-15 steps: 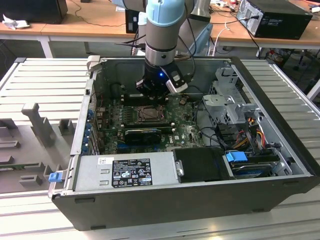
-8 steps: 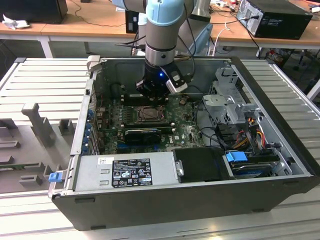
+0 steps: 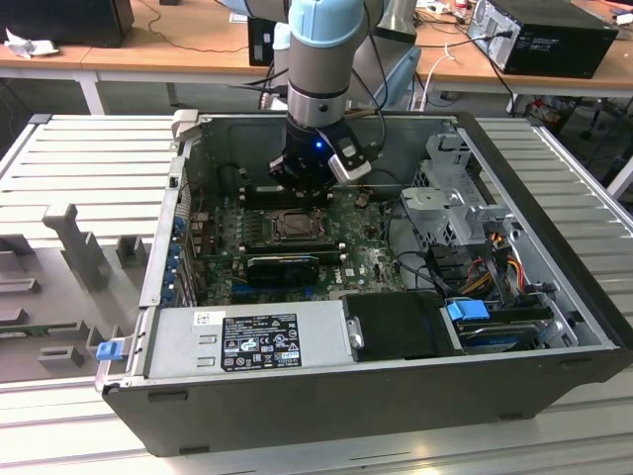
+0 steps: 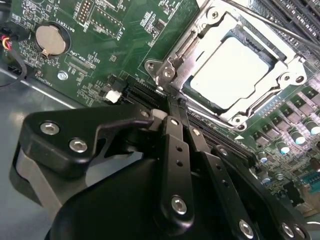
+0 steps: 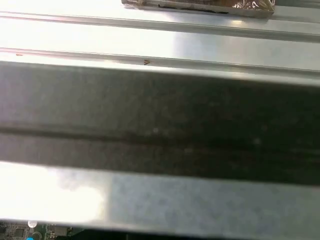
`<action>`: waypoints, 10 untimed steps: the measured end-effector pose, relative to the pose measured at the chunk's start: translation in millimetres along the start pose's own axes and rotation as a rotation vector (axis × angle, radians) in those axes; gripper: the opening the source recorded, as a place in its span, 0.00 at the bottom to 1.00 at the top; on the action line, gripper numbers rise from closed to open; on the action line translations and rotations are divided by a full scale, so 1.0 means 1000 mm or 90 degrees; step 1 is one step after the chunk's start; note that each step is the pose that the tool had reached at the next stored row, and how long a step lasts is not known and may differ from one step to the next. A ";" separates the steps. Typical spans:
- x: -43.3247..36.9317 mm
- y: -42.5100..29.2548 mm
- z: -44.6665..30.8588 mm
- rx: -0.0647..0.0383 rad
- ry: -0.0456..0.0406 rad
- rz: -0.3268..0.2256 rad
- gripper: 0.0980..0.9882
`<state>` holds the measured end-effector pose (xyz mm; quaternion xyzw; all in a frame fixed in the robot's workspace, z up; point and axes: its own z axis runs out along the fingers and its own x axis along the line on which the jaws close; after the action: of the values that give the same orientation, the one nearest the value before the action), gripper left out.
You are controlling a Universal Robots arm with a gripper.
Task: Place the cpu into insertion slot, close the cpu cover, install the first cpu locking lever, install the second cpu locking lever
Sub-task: 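Install the first cpu locking lever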
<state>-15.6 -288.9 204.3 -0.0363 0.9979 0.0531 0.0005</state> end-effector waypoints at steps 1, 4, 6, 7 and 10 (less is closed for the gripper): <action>0.0000 0.0002 0.0000 0.001 0.0001 0.000 0.01; 0.0000 0.0007 0.0003 0.009 0.0007 0.000 0.01; -0.0001 0.0013 0.0004 0.011 0.0008 0.000 0.01; -0.0001 0.0014 0.0005 0.011 0.0008 0.000 0.01; -0.0002 0.0016 0.0007 0.011 0.0007 0.000 0.01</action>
<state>-15.5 -287.2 203.8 -0.0363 0.9984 0.0441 0.0002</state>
